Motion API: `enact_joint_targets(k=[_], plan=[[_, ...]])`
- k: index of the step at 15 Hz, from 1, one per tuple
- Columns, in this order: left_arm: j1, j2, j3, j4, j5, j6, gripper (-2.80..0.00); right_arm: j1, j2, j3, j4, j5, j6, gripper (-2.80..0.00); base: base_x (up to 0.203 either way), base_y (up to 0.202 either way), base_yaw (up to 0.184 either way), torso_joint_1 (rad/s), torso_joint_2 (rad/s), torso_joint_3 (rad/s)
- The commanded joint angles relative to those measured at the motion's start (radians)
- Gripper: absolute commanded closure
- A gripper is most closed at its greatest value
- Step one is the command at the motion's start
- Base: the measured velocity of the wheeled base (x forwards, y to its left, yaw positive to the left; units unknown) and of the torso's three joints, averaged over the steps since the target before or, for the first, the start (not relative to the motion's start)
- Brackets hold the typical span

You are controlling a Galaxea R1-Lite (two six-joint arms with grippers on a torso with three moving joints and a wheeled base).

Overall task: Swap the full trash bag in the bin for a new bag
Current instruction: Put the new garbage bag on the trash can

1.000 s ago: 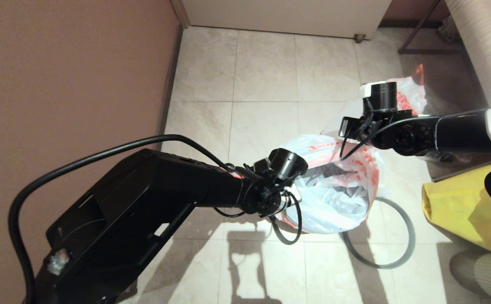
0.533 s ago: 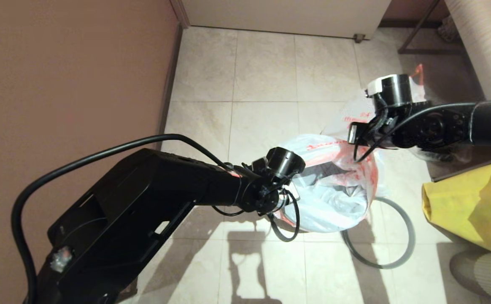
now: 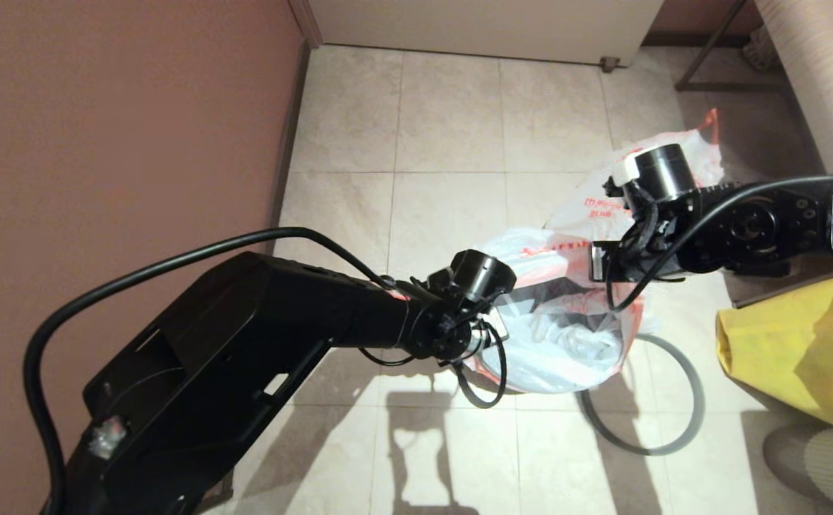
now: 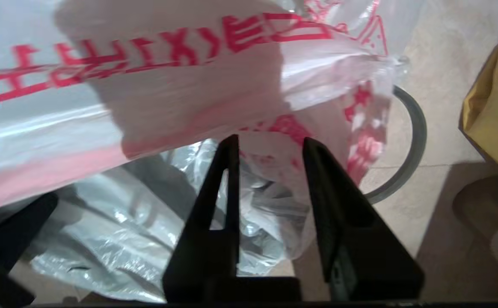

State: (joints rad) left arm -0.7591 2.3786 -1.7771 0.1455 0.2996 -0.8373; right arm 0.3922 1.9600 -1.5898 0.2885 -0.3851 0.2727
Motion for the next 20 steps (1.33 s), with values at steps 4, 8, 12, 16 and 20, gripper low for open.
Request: enact_joint_targets(k=[4,8,12,16,20], plan=[[0.006,0.007,0.001,0.002,-0.007,-0.005,0.00,0.021,0.040,-0.014,-0.001,0.011,-0.122,-2.80,0.000,0.000,0.000,0.000,0.00,0.000],[0.015,0.006,0.001,0.002,-0.016,-0.005,0.00,0.013,0.046,-0.027,-0.006,0.010,-0.298,-2.80,0.000,0.000,0.000,0.000,0.00,0.000],[0.026,-0.001,0.001,0.003,-0.031,-0.005,0.00,-0.030,0.046,-0.026,-0.057,0.009,-0.553,-2.80,0.000,0.000,0.000,0.000,0.00,0.000],[0.026,-0.002,0.001,0.005,-0.040,-0.006,0.00,-0.073,0.075,-0.053,-0.139,0.009,-0.660,0.00,0.000,0.000,0.000,0.000,0.00,0.000],[0.026,-0.002,0.001,0.003,-0.040,-0.006,0.00,-0.079,0.072,-0.065,-0.164,0.011,-0.658,0.00,0.000,0.000,0.000,0.000,0.00,0.000]])
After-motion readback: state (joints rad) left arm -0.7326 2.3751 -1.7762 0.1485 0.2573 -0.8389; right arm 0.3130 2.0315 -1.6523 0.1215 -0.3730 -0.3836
